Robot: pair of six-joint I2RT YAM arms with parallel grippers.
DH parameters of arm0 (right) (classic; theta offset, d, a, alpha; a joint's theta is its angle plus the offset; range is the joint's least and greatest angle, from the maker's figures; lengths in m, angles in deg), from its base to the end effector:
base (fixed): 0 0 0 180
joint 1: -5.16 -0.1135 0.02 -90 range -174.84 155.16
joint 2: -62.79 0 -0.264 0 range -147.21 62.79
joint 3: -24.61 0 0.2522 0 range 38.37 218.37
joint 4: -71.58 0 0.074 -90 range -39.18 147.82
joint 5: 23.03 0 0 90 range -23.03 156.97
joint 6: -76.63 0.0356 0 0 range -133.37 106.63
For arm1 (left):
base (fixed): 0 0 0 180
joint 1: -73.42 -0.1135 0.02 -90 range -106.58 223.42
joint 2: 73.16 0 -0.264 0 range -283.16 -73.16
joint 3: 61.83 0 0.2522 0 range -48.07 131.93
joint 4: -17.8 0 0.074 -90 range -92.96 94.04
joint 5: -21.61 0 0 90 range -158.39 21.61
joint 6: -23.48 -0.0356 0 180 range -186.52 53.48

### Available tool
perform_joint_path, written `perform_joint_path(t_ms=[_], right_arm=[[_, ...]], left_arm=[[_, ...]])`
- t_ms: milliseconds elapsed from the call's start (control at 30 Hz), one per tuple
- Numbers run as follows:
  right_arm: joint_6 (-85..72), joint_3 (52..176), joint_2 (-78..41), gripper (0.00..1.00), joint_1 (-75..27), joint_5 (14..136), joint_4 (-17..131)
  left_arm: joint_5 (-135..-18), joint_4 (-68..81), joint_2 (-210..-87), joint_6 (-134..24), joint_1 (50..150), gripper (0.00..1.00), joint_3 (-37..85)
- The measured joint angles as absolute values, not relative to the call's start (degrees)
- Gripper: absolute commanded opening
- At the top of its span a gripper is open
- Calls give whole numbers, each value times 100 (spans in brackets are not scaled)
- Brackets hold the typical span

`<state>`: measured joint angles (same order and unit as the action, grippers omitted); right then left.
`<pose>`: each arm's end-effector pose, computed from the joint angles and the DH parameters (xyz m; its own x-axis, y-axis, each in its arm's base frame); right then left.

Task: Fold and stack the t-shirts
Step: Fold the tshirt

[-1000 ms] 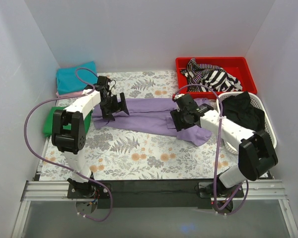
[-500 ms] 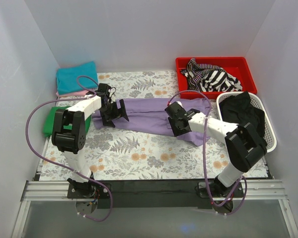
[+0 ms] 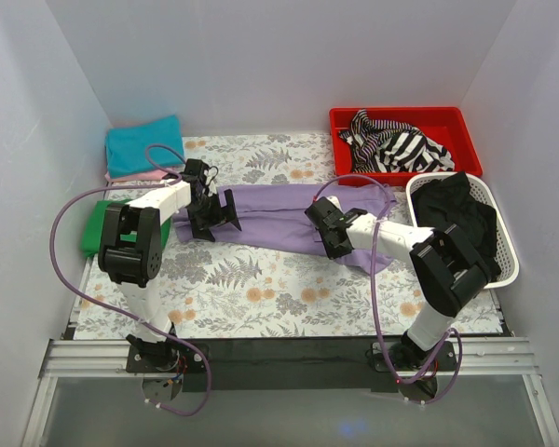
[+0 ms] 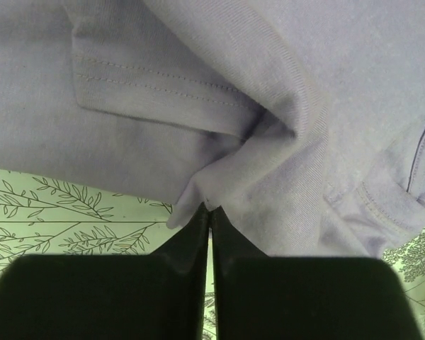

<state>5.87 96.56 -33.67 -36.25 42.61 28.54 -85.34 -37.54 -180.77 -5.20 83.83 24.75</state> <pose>0.2496 0.2005 0.1728 -0.8141 -0.3177 -0.4862 -0.2290 0.9449 -0.2341 0.3529 -0.0754 0.1696 -0.6696 -0.7302 0.1355 -0.7232 0.5996 -0.3427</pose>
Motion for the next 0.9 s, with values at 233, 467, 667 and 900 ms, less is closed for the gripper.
perform_joint_path(t_ms=[233,467,667,900], right_arm=[[611,9656,-3190,1,-3649,4099,2688],[631,9656,-2423,1,-3649,3686,2249],[712,9689,-2329,2,-3557,3288,1869],[720,10048,-2331,2,-3135,2770,1722]], left_arm=[[-8368,-3866,-18073,-654,8392,92,2460],[-8029,-4344,-17850,-761,8403,92,2158],[-7708,-4860,-17802,-730,8403,92,2020],[-7231,-5188,-17620,-647,8403,92,1745]])
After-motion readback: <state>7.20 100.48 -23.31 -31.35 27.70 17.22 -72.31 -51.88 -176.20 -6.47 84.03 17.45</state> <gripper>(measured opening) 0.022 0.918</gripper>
